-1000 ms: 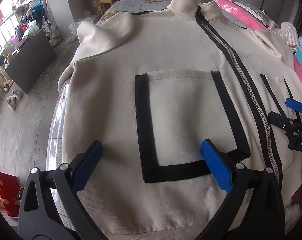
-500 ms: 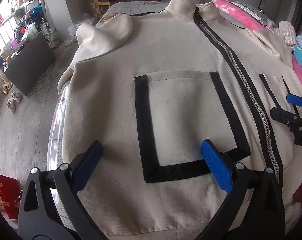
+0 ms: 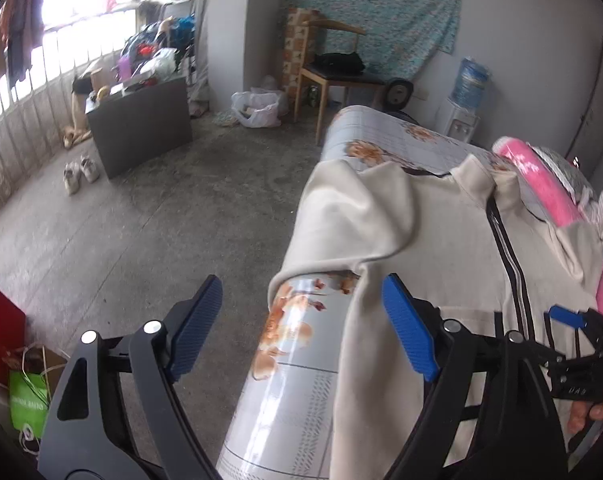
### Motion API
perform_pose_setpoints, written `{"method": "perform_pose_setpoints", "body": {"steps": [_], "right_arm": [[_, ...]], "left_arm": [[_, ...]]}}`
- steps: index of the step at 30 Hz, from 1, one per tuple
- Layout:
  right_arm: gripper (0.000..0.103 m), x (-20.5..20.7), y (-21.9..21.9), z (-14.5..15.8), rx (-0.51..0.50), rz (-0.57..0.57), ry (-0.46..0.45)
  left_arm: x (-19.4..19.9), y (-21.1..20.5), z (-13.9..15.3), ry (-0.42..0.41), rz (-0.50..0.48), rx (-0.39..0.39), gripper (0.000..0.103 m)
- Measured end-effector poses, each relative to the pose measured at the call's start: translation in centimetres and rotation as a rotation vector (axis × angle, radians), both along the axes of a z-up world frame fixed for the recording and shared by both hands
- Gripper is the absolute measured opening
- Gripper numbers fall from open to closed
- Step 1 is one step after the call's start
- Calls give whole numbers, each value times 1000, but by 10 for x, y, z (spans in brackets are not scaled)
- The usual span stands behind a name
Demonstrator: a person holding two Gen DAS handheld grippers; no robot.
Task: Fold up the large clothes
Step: 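Grasp the sleeve with the left gripper and fold it across the body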
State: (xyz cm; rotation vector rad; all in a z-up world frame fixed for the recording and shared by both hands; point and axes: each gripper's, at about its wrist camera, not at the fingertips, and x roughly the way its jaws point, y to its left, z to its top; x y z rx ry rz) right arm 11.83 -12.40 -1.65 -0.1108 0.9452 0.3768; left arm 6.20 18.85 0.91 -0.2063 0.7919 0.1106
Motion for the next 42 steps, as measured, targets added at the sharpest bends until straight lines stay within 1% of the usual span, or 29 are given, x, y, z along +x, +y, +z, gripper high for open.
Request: {"method": "perform_pose_setpoints", "body": {"steps": [1, 2, 3, 6, 7, 9, 11, 12, 14, 16, 19, 20, 21, 23, 24, 26, 28, 30, 32, 33, 35, 36, 37, 38, 39, 40, 41, 42], "right_arm": [[81, 3, 5, -1, 1, 12, 1], [79, 5, 8, -2, -2, 19, 1], [73, 9, 11, -4, -2, 25, 4], [60, 18, 18, -11, -6, 42, 29], [54, 21, 20, -15, -8, 50, 43], [50, 27, 22, -23, -19, 58, 71], [50, 29, 24, -29, -27, 58, 93], [50, 30, 25, -31, -30, 56, 103], [50, 29, 26, -32, -39, 58, 96], [50, 30, 27, -32, -47, 57, 99], [50, 31, 28, -32, -50, 53, 106], [50, 32, 28, -32, -49, 50, 108], [50, 32, 28, -32, -49, 47, 110], [50, 34, 29, -31, -51, 42, 112], [50, 34, 30, -31, -51, 39, 113], [51, 36, 32, -32, -53, 33, 115], [51, 37, 32, -32, -53, 31, 117], [52, 38, 32, -32, -52, 30, 117], [52, 40, 32, -32, -50, 27, 118], [52, 40, 32, -32, -47, 25, 118], [52, 39, 32, -32, -44, 23, 116], [52, 39, 32, -32, -43, 22, 114], [52, 39, 32, -32, -43, 22, 113], [52, 39, 32, -32, -42, 23, 113], [52, 39, 32, -32, -39, 22, 112], [52, 39, 31, -32, -35, 21, 111], [52, 39, 31, -32, -33, 21, 111], [52, 39, 31, -32, -30, 21, 110]], "left_arm": [[6, 15, -3, 7, 23, -51, 70], [10, 29, -7, 14, 47, -107, 68], [16, 44, -13, 27, 70, -169, 66], [35, 82, -44, 87, 133, -353, 61], [43, 94, -57, 113, 148, -434, 61], [57, 112, -88, 172, 188, -600, 62], [67, 125, -122, 234, 232, -765, 63], [72, 129, -138, 255, 248, -844, 65], [78, 137, -170, 297, 297, -975, 67], [82, 141, -202, 317, 339, -1114, 74], [90, 140, -252, 400, 392, -1341, 78], [90, 139, -268, 422, 409, -1406, 78], [92, 136, -280, 446, 423, -1450, 79], [96, 131, -301, 472, 427, -1498, 80], [100, 127, -309, 482, 420, -1519, 82], [111, 123, -323, 511, 399, -1560, 82], [118, 117, -336, 544, 418, -1581, 82], [123, 117, -345, 545, 427, -1588, 82], [126, 121, -347, 524, 436, -1592, 76], [128, 122, -348, 516, 449, -1592, 68], [129, 129, -350, 503, 487, -1585, 60], [129, 132, -349, 503, 503, -1580, 52], [132, 134, -348, 505, 504, -1574, 46], [134, 136, -345, 506, 500, -1561, 41], [136, 138, -343, 504, 500, -1542, 31], [136, 140, -340, 497, 507, -1531, 23], [138, 143, -339, 488, 506, -1526, 19], [138, 145, -336, 479, 505, -1517, 10]]}}
